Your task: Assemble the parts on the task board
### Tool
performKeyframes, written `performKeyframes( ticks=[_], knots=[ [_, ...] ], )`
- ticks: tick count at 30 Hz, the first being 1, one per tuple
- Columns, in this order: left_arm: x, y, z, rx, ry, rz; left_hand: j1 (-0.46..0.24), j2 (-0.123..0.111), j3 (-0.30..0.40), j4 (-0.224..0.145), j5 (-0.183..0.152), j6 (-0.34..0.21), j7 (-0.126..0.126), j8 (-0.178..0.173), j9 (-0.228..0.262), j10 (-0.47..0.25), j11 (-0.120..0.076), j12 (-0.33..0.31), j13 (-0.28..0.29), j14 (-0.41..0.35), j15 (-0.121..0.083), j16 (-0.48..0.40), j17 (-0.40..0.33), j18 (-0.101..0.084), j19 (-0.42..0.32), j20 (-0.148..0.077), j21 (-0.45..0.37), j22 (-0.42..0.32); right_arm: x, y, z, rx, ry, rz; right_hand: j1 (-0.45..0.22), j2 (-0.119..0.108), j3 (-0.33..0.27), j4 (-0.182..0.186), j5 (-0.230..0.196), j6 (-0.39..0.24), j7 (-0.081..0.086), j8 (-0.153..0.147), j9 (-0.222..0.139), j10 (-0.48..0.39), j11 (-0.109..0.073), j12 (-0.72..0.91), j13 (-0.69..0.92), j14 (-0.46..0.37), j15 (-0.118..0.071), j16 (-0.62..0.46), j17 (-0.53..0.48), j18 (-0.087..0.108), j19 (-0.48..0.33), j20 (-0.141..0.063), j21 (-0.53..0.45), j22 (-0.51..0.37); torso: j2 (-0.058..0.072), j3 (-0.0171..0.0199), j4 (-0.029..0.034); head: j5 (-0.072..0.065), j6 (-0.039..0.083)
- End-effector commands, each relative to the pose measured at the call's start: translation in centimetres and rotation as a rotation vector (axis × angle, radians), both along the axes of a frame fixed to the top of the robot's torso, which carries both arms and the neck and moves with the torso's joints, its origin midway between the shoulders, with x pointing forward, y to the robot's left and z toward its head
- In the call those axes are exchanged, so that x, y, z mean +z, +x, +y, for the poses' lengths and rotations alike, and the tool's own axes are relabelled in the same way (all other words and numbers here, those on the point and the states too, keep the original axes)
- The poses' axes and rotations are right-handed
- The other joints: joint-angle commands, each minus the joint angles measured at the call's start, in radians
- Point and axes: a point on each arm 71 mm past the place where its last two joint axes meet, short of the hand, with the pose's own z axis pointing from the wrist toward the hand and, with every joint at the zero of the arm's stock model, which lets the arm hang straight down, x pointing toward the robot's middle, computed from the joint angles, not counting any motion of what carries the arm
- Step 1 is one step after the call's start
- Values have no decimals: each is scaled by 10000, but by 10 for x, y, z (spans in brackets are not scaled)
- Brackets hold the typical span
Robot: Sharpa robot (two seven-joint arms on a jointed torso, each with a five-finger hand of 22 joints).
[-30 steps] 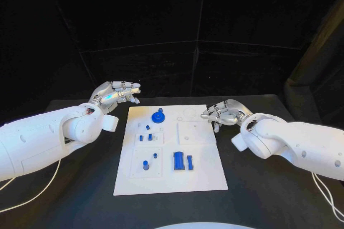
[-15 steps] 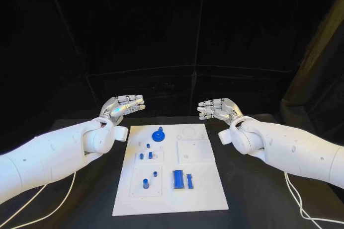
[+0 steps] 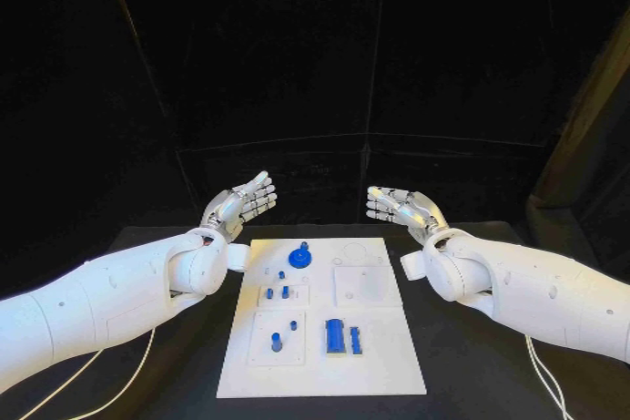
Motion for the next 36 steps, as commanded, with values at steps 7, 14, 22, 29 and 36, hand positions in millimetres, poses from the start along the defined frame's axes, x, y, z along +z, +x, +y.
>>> performKeyframes(
  ticks=[7, 14, 22, 29, 36],
  knots=[
    [-3, -42, -21, 1405, 1035, -25, -3745, 111, -869, 25, -122, -2789, -1060, -153, -98, -2873, -1096, -307, -94, -2630, -985, -678, -106, -599, -1992, -802, -573, -803, 4, -43, 13, -1899, 1154, 310, -4243, -144, 749, 22, -380, -2828, -1269, -135, -458, -3177, -921, -115, -217, -3457, -217, -162, -222, -635, -3240, -1302, -1232, -123, -243, 89, 62, 71, 17],
    [0, -69, -32, 1913, 1342, -29, -4851, 111, -1120, 25, -122, -3615, -1060, -153, -98, -3725, -1096, -307, -94, -3404, -985, -1455, -106, -1355, -2582, -1735, -573, -1730, 5, -62, 18, -2338, 1429, 595, -5466, -144, 749, 22, -380, -3639, -1269, -135, -458, -4093, -921, -115, -217, -4450, -217, -162, -222, -1391, -4175, -1302, -1232, -123, -243, 89, 62, 71, 17],
    [2, -76, -34, 2047, 1418, -39, -5791, 111, -1874, 25, -122, -4318, -1060, -153, -98, -4446, -1096, -307, -94, -4065, -985, -1455, -106, -1355, -3088, -1735, -573, -1730, 5, -63, 19, -2365, 1444, 615, -6508, -144, 749, 22, -380, -4336, -1269, -135, -458, -4871, -921, -115, -217, -5302, -217, -162, -222, -1391, -4966, -1302, -1232, -123, -243, 89, 62, 71, 17],
    [2, -76, -34, 2047, 1418, -39, -6355, 111, -1874, 25, -122, -4738, -1060, -153, -98, -4878, -1096, -307, -94, -4461, -985, -1455, -106, -1355, -3372, -1735, -573, -1730, 5, -63, 19, -2365, 1444, 615, -7129, -144, 749, 22, -380, -4751, -1269, -135, -458, -5341, -921, -115, -217, -5808, -217, -162, -222, -1391, -5447, -1302, -1232, -123, -243, 89, 62, 71, 17],
    [2, -76, -34, 2047, 1418, -39, -6803, 111, -1874, 25, -122, -5069, -1060, -153, -98, -5211, -1096, -307, -94, -4755, -985, -1455, -106, -1355, -4289, -1735, -573, -1730, 5, -63, 19, -2365, 1444, 615, -7614, -144, 749, 22, -380, -5071, -1269, -135, -458, -5695, -921, -115, -217, -6207, -217, -162, -222, -1391, -5815, -1302, -1232, -123, -243, 89, 62, 71, 17]
  ],
)
